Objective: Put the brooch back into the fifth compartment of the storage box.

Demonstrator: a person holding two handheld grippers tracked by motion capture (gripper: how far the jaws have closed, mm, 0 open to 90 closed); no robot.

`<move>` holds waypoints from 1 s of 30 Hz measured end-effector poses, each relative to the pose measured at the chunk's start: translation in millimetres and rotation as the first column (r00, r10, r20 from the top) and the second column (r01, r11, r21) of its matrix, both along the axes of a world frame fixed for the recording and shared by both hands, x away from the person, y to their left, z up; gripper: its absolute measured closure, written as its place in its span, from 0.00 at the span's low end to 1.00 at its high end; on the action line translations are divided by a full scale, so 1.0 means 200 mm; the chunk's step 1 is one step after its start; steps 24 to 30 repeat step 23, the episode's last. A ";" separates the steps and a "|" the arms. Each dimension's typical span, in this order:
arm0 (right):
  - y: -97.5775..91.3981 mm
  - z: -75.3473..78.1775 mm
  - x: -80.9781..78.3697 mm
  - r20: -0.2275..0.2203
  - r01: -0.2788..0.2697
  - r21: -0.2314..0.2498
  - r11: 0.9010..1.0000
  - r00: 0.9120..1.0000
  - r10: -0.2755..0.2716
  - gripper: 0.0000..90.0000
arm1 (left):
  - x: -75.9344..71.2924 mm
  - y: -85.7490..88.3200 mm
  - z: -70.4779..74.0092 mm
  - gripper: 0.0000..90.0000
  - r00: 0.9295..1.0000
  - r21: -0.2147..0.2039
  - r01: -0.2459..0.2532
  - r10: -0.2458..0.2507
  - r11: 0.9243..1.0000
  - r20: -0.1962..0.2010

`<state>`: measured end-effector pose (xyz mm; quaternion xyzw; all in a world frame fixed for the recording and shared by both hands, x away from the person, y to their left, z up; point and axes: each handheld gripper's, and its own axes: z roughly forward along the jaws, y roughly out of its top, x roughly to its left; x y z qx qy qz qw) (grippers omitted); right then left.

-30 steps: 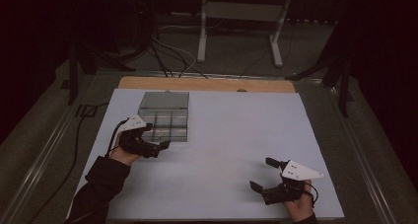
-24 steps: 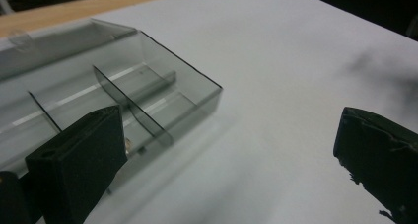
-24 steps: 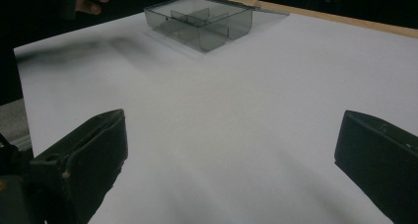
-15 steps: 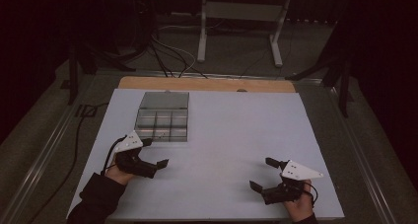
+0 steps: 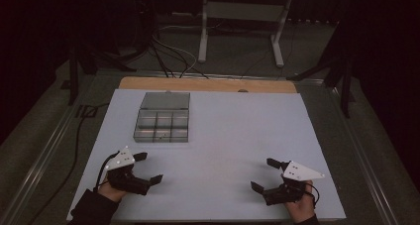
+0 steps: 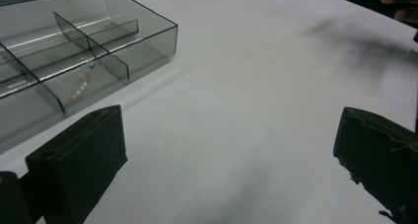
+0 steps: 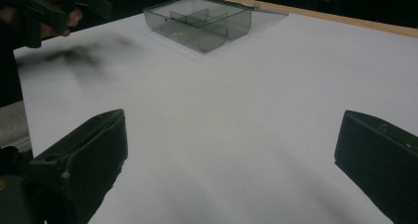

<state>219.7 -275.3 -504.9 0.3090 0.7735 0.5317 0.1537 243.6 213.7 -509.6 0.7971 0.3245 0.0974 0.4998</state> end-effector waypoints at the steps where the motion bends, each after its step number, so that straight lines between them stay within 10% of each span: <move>1: 0.00 0.00 0.00 0.000 0.000 0.000 1.000 1.000 0.000 0.00 | -0.01 0.01 0.00 0.01 1.000 0.000 0.000 0.000 1.000 -0.002; 30: 0.00 0.00 0.00 0.004 -0.003 -0.003 1.000 1.000 0.003 0.00 | -0.10 0.11 -0.06 0.01 1.000 -0.031 0.006 -0.006 1.000 0.003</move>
